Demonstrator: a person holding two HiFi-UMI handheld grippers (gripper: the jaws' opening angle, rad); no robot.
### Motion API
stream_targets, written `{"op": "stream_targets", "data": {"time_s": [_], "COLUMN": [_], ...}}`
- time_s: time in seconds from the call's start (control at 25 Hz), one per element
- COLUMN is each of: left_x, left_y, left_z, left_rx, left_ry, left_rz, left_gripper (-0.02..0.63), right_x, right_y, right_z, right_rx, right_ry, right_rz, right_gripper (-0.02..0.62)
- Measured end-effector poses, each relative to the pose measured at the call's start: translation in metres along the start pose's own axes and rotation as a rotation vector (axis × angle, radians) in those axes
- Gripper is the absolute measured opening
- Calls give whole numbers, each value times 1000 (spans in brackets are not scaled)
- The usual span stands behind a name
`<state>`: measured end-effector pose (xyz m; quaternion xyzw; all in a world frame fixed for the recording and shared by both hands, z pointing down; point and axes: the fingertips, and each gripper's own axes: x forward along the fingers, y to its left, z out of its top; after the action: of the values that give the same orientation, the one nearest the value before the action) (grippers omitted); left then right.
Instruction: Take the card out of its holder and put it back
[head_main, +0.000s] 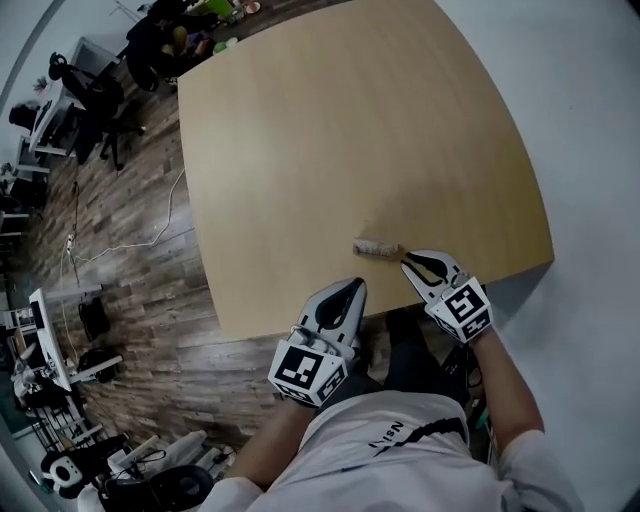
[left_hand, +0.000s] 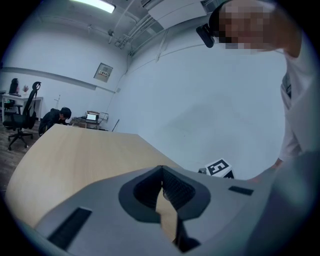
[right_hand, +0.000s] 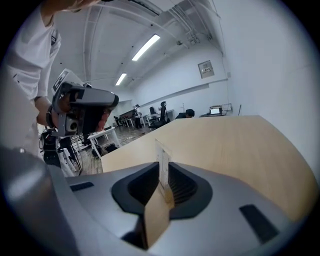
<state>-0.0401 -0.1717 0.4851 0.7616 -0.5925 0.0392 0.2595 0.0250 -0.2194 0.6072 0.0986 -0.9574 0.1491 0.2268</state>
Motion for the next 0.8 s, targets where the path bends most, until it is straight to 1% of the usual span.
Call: {"op": "stream_targets", "data": {"time_s": [0.28, 0.48, 0.6, 0.64, 0.8], "left_x": [9, 9, 8, 7, 2], "left_y": [14, 15, 27, 29, 38], "left_z": [-24, -30, -43, -44, -41], "left_rx": [-27, -48, -59, -62, -66], "left_ry": [31, 52, 64, 66, 76], "left_rz": [61, 89, 106, 112, 122], "left_gripper": [12, 13, 13, 13, 13], "right_x": [36, 43, 54, 55, 57], "right_y": [-4, 4, 7, 8, 8], "right_z": [-26, -31, -38, -37, -29], "right_rx": [-46, -69, -87, -90, -94], "right_ry": [48, 27, 16, 14, 7], "right_rz": [105, 172, 210, 224, 256], "right_gripper": [72, 72, 55, 41, 31]}}
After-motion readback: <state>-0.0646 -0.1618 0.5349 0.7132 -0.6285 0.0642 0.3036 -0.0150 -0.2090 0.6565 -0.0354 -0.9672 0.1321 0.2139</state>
